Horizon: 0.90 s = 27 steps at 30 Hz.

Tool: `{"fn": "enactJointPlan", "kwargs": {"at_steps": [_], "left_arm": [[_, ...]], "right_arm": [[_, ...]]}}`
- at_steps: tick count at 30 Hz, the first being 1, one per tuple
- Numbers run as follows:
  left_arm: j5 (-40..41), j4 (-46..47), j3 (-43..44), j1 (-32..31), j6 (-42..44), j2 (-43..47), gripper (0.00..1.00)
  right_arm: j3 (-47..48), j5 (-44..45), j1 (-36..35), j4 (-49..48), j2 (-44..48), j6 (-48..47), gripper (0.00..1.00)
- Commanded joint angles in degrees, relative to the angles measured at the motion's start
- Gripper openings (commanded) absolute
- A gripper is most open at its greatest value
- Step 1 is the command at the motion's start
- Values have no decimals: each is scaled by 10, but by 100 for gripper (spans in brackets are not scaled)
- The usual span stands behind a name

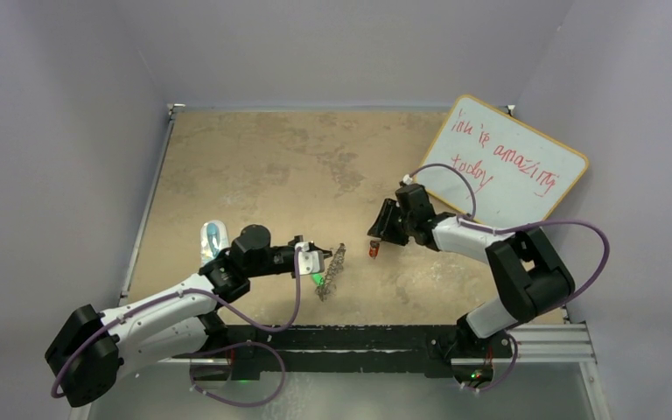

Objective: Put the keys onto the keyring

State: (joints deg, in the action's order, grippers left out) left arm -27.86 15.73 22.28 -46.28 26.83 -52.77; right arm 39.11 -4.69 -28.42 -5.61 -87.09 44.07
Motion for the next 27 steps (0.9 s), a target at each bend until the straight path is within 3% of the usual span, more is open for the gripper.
{"fn": "enactJointPlan", "kwargs": {"at_steps": [1,11,15,21,27], "left_arm": [[-6,15,14,-4,9,9,0],[-9,20,10,-5,7,10,0],[-9,21,8,-5,5,11,0],[-7,21,7,-6,5,13,0],[-7,19,7,-6,5,14,0]], "right_arm": [[17,-24,5,54,-13,46,46],[7,16,11,100,7,61,50],[4,-2,12,100,-3,60,45],[-3,-30,12,74,-16,67,17],[10,-22,11,81,-3,66,0]]}}
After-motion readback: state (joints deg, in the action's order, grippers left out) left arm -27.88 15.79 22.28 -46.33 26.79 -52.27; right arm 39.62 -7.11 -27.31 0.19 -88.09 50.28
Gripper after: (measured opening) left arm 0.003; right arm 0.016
